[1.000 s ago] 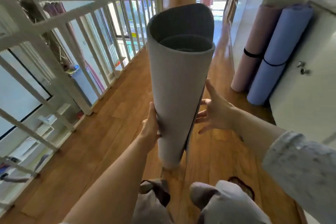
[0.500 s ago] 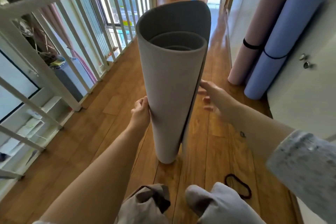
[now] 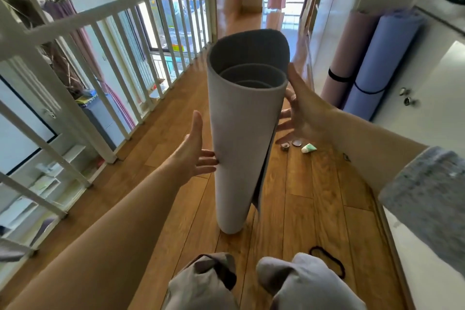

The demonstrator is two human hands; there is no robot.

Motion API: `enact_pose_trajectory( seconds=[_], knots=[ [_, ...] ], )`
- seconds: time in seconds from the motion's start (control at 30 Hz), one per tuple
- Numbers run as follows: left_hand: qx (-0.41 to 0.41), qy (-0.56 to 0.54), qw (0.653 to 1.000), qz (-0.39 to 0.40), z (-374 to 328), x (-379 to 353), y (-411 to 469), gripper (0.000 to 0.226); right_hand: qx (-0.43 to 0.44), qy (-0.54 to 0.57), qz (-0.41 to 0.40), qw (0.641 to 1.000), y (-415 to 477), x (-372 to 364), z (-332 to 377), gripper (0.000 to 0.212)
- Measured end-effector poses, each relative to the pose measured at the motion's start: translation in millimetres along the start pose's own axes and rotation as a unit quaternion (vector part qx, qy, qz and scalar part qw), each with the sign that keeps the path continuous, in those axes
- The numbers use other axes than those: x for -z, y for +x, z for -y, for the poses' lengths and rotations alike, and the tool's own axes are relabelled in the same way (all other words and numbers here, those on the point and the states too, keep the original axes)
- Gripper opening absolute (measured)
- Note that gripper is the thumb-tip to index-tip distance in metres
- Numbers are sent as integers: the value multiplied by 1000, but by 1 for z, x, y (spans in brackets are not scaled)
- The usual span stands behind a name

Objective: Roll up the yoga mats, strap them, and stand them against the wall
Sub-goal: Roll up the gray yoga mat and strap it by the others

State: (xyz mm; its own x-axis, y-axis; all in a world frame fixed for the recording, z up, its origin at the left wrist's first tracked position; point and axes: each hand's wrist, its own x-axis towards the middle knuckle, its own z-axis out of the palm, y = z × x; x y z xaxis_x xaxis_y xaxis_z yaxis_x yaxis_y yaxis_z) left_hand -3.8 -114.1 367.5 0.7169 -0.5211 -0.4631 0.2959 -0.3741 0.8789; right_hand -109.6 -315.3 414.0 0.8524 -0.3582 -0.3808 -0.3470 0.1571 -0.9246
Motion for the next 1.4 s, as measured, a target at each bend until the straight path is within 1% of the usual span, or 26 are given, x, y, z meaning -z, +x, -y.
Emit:
enact_pose_trajectory(
  seconds=[0.1, 0.17, 0.23, 0.33, 0.37, 0.43, 0.47, 0.5, 0.53, 0.57, 0.63, 0.67, 0.73, 0.8, 0.83, 0.87, 0.9, 0.93, 1.0, 1.03, 1.07, 1.13, 1.2, 1.23, 1.33, 1.4],
  knots=[
    [2, -31, 998, 51, -15, 3, -19, 95, -6, 0, 47, 999, -10, -5, 1, 93],
    [6, -40, 997, 71, -20, 4, -29, 100, -5, -7, 69, 998, -16, -9, 0, 92],
    [-1, -52, 997, 57, -24, 5, -37, 90, -11, -15, 67, 998, -20, -13, 1, 88],
    [-24, -62, 998, 16, -36, 7, -47, 68, 22, -100, -11, 995, -27, -18, 8, 93],
    [-32, -59, 998, 12, -41, 8, -50, 59, 41, -131, -35, 990, -29, -18, 10, 88],
    [-47, -32, 998, 4, -49, 10, -57, 46, 64, -170, -40, 983, -33, -21, 14, 60],
    [-52, -19, 998, 2, -53, 12, -63, 44, 74, -190, -42, 978, -36, -22, 14, 49],
    [-53, -13, 998, 6, -57, 14, -67, 45, 85, -214, -49, 972, -40, -23, 15, 46],
    [-50, -15, 999, 15, -61, 17, -73, 50, 93, -235, -50, 966, -44, -25, 16, 53],
    [-44, -19, 998, 28, -64, 19, -77, 59, 94, -244, -33, 965, -50, -26, 17, 65],
    [-38, -14, 998, 47, -69, 23, -85, 74, 52, -206, 47, 976, -61, -24, 27, 87],
    [-40, -4, 998, 51, -70, 24, -89, 75, 17, -161, 91, 983, -64, -20, 34, 94],
    [-40, 16, 998, 56, -71, 27, -95, 57, -42, -104, 145, 983, -72, -13, 51, 104],
    [-26, 36, 997, 59, -69, 27, -99, 42, -85, -94, 162, 979, -76, -12, 60, 112],
    [-18, 47, 997, 57, -68, 27, -100, 41, -100, -104, 164, 976, -80, -17, 62, 108],
    [-10, 54, 997, 55, -68, 27, -102, 42, -105, -127, 160, 973, -81, -21, 62, 99],
    [-3, 57, 997, 56, -67, 26, -103, 42, -105, -160, 149, 970, -82, -27, 64, 89],
    [2, 57, 997, 59, -67, 26, -104, 42, -94, -194, 149, 965, -81, -31, 67, 85],
    [10, 54, 996, 67, -68, 26, -105, 44, -134, -196, 178, 955, -81, -36, 72, 97],
    [13, 50, 996, 69, -68, 25, -104, 46, -148, -198, 186, 951, -82, -39, 76, 97],
    [16, 46, 997, 68, -67, 23, -103, 47, -156, -205, 184, 949, -82, -42, 80, 89],
    [17, 41, 998, 53, -63, 17, -101, 47, -148, -224, 137, 954, -83, -48, 82, 66],
    [8, 47, 998, 32, -60, 13, -97, 41, -140, -233, 98, 957, -81, -52, 79, 48],
    [4, 52, 998, 25, -58, 12, -95, 37, -139, -245, 90, 955, -79, -53, 77, 44],
    [6, 80, 997, 19, -55, 11, -90, 23, -155, -265, 81, 948, -71, -56, 65, 42],
    [7, 104, 994, 16, -46, 8, -88, 18, -160, -272, 67, 947, -64, -59, 52, 36]
  ],
)
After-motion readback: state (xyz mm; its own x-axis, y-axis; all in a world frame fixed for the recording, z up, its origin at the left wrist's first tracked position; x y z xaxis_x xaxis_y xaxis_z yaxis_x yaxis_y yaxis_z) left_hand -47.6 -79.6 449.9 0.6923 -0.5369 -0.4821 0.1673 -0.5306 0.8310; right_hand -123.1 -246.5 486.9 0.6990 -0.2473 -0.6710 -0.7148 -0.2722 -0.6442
